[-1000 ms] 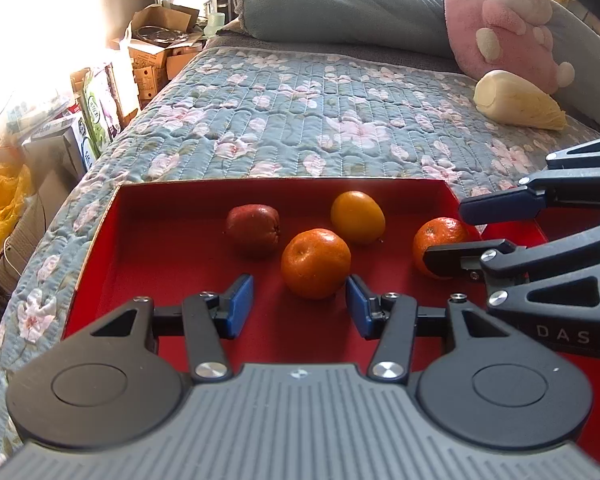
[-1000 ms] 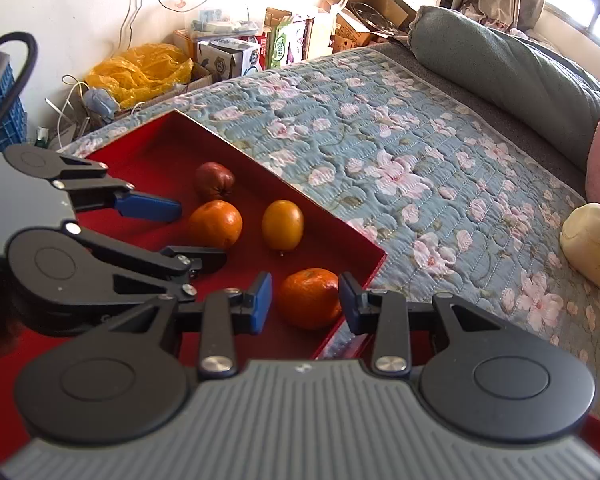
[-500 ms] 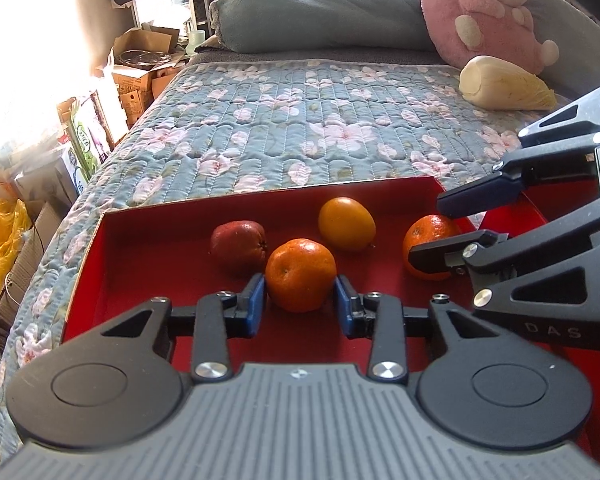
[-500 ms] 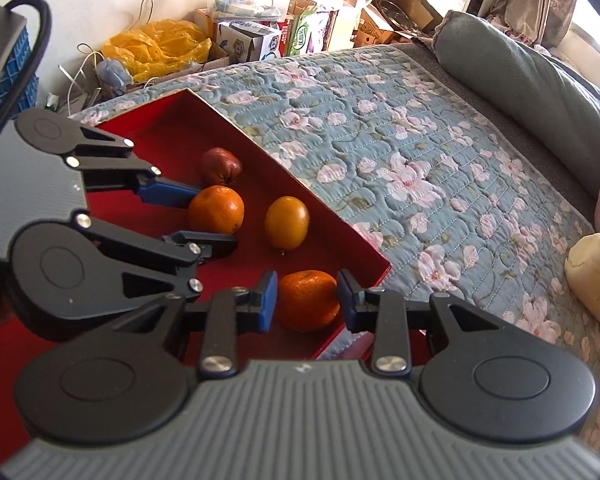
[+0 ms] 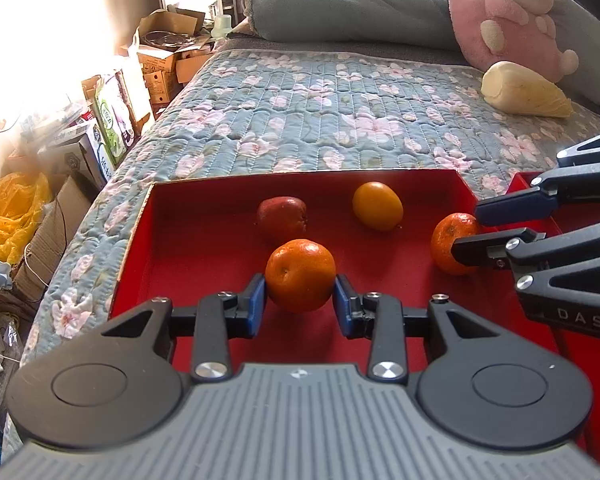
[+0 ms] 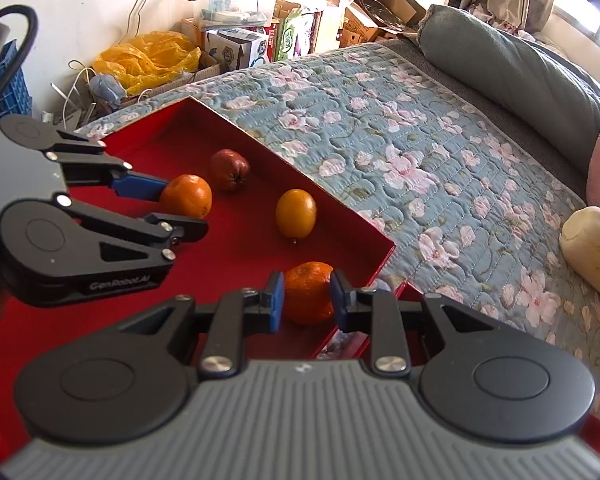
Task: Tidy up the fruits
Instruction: 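Grasp a tangerine with the left tool while the right tool grasps another tangerine, then lift the held tangerines with both tools toward the plate tray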
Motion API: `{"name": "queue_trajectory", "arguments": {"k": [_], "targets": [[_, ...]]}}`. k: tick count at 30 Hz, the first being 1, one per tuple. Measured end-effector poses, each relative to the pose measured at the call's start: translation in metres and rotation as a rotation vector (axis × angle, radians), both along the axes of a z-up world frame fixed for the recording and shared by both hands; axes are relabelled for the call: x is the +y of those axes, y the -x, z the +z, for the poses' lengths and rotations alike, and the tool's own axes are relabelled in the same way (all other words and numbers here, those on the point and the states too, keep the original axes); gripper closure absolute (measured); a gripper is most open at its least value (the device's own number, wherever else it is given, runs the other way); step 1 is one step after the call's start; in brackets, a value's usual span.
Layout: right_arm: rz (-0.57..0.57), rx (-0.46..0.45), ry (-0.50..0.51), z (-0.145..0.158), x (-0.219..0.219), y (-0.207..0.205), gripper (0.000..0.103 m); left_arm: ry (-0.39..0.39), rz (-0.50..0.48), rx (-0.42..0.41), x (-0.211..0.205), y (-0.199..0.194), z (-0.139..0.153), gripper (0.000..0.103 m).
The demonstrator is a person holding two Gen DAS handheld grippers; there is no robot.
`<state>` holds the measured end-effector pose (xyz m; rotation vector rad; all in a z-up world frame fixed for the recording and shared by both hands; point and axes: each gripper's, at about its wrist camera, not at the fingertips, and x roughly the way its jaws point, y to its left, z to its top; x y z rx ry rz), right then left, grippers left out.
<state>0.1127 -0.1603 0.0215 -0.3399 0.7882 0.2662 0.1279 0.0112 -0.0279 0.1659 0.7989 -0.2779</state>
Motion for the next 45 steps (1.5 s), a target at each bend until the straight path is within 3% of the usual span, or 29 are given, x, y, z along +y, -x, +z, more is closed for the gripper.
{"name": "queue_trajectory", "arguments": {"k": [2,6,10,14,20,31,36,45], "targets": [[-0.002,0.0,0.014,-0.002,0.002,-0.002,0.07,0.004,0.01,-0.003,0.003,0.002,0.002,0.062],[0.055,-0.004,0.147,-0.01,0.018,-0.003,0.054,0.022,0.018,-0.001,0.005,0.0,0.004,0.062],[0.111,-0.041,0.339,-0.028,0.033,-0.002,0.053,0.038,0.009,-0.001,0.004,-0.004,0.002,0.062],[0.086,-0.072,0.337,-0.028,0.028,-0.004,0.062,0.046,0.006,0.002,0.005,-0.006,0.001,0.062],[0.05,-0.052,0.217,-0.017,0.022,0.003,0.062,0.036,0.013,-0.005,0.006,-0.003,0.004,0.062],[-0.051,0.023,-0.167,0.006,-0.002,0.049,0.062,0.031,0.042,-0.017,-0.002,0.023,0.02,0.062],[-0.067,0.018,-0.263,0.014,-0.01,0.077,0.062,0.035,0.057,-0.024,-0.008,0.04,0.028,0.062],[-0.079,0.001,-0.343,0.022,-0.021,0.12,0.062,0.037,0.063,-0.016,-0.015,0.076,0.03,0.062]]}}
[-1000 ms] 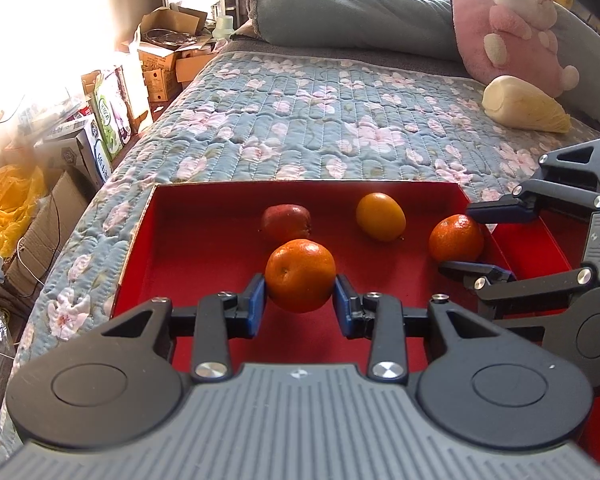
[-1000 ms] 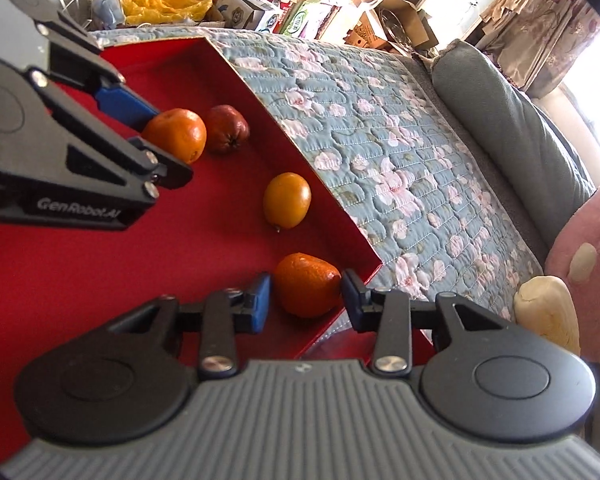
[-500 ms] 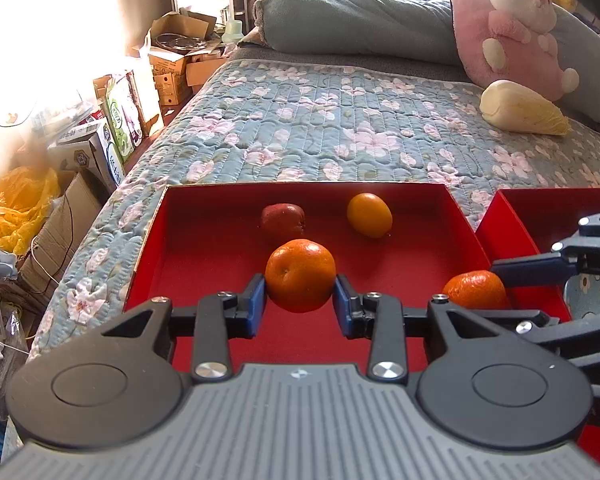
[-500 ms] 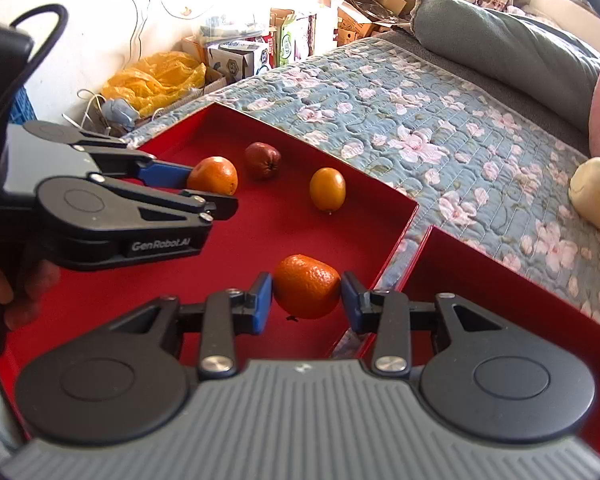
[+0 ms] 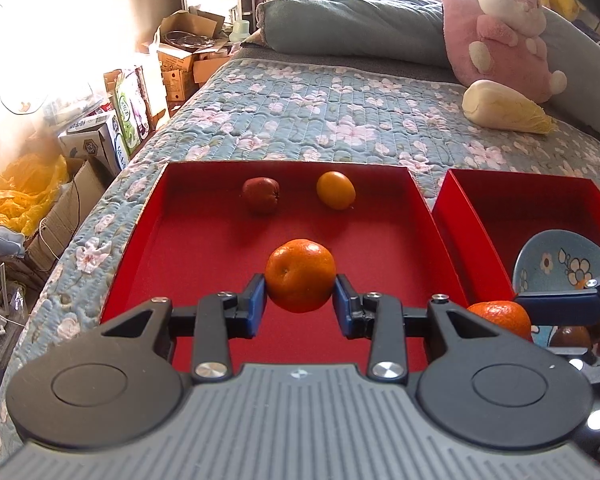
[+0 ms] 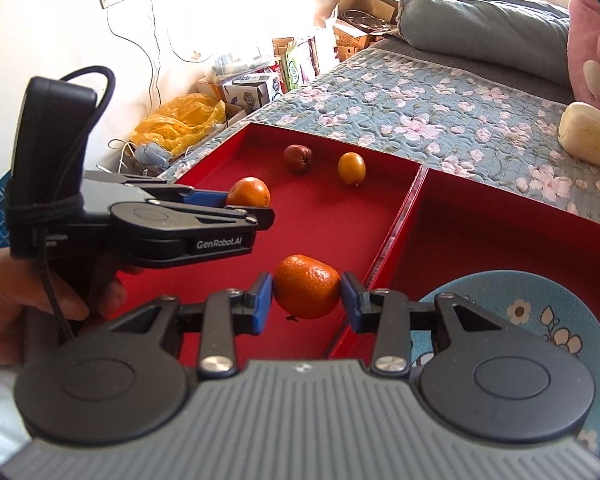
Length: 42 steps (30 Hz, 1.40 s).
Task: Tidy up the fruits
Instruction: 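Lift the held tangerines with both tools toward the plate tray, then lower both tangerines onto the tiger plate and open both tools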
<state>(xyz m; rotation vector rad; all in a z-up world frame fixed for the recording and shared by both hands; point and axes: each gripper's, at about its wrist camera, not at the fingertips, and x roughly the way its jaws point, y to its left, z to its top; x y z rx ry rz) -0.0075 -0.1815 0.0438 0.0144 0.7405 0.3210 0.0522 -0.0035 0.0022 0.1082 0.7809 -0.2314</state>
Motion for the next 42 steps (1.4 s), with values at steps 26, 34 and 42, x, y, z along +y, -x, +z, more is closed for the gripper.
{"name": "queue_trajectory", "arguments": {"k": [26,34,42], "targets": [[-0.208,-0.057,-0.122,0.005,-0.109,0.099,0.062,-0.081,-0.054,-0.077,-0.029,0.053,0.018,0.062],[-0.283,-0.052,-0.129,-0.006,-0.141,0.115,0.062,-0.046,-0.107,-0.098,-0.053,0.063,0.035,0.062],[-0.316,-0.046,-0.143,-0.013,-0.154,0.116,0.062,0.004,-0.221,-0.126,-0.101,0.076,0.053,0.062]]}}
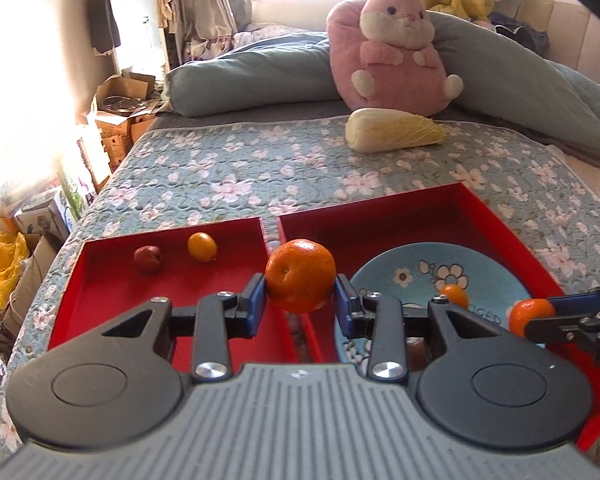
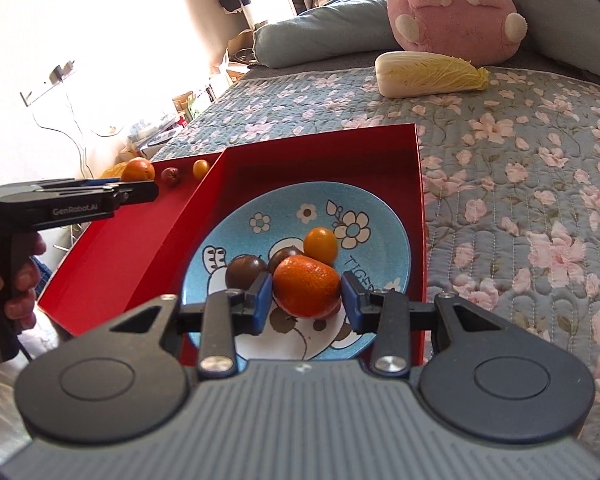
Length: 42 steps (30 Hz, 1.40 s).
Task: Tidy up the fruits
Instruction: 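Lower both tangerines onto the tiger plate and open both tools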
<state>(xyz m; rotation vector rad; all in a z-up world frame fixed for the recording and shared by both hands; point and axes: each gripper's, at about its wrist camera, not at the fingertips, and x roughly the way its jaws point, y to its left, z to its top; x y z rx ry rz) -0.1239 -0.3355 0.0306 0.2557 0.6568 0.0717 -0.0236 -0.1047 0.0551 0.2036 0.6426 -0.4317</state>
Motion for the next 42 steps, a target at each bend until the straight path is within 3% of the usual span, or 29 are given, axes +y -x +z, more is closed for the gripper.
{"name": "queue_trajectory", "arguments": {"k": [15,28,29,30,32,42], "targets": [[0.075,0.052,0.019,-0.017,0.013,-0.003,0.062,-0.064,-0.142,0.072,-0.077,0.001,-0.037,0.061],[0.093,0.063,0.021,-0.019,0.015,-0.002,0.062,-0.114,-0.166,0.105,-0.093,0.0,-0.052,0.06],[0.094,0.065,0.022,-0.02,0.016,-0.002,0.062,-0.121,-0.164,0.1,-0.093,0.001,-0.053,0.055],[0.095,0.067,0.023,-0.02,0.017,-0.003,0.062,-0.121,-0.158,0.094,-0.092,0.001,-0.052,0.044],[0.096,0.071,0.025,-0.021,0.018,-0.004,0.062,-0.113,-0.151,0.082,-0.09,0.003,-0.05,0.037],[0.093,0.079,0.029,-0.022,0.019,-0.01,0.062,-0.072,-0.167,0.057,-0.083,0.01,-0.031,0.037]]}}
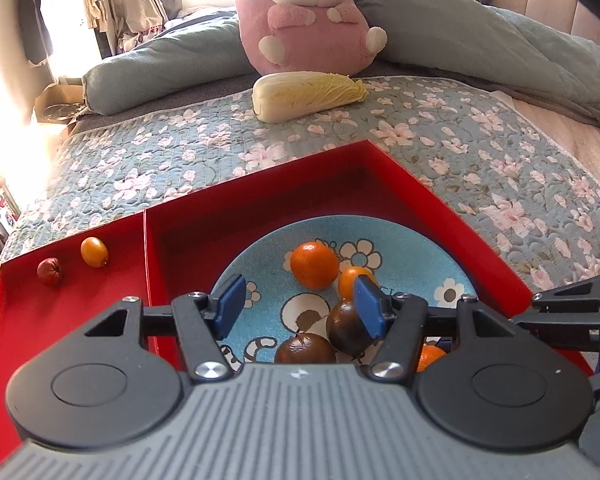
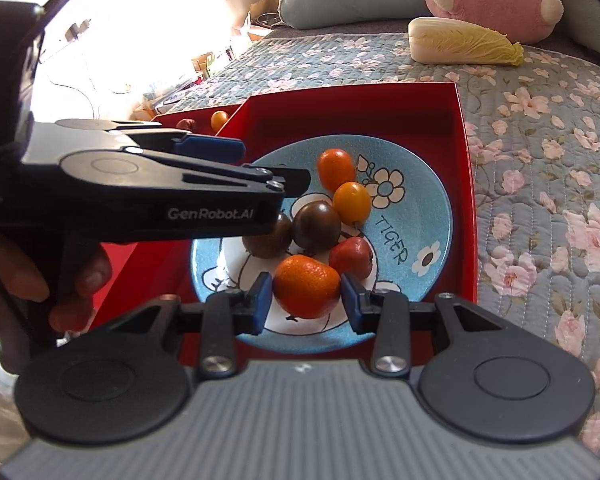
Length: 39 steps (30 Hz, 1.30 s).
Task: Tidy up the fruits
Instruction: 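Lower both tangerines onto the tiger plate and open both tools, then move both open tools back over the fruit tray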
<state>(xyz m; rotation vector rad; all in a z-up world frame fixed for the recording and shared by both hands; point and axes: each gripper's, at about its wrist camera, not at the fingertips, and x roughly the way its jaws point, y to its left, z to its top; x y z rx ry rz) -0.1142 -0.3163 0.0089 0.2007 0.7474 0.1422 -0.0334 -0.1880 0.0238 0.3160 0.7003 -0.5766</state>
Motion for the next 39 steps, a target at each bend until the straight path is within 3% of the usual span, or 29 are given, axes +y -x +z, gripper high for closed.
{"name": "queue_trajectory", "arguments": {"k": [14,23,25,27,39], "targets": [[-0.016,0.005,0.058,0.006,0.013,-0.023,0.061,0.02,0.013,-0.024,0.029,0.006,0.012,0.037],[-0.04,0.006,0.085,0.007,0.018,-0.03,0.061,0.038,0.079,-0.025,0.063,-0.01,0.016,0.037],[-0.047,0.005,0.1,0.007,0.02,-0.03,0.056,0.042,0.086,-0.023,0.068,-0.012,0.016,0.037],[-0.067,-0.006,0.102,0.01,0.019,-0.029,0.045,0.045,0.091,-0.023,0.073,-0.014,0.016,0.037],[-0.091,-0.049,0.118,0.025,0.03,-0.036,0.045,0.062,0.167,-0.024,0.111,-0.036,0.011,0.037]]}}
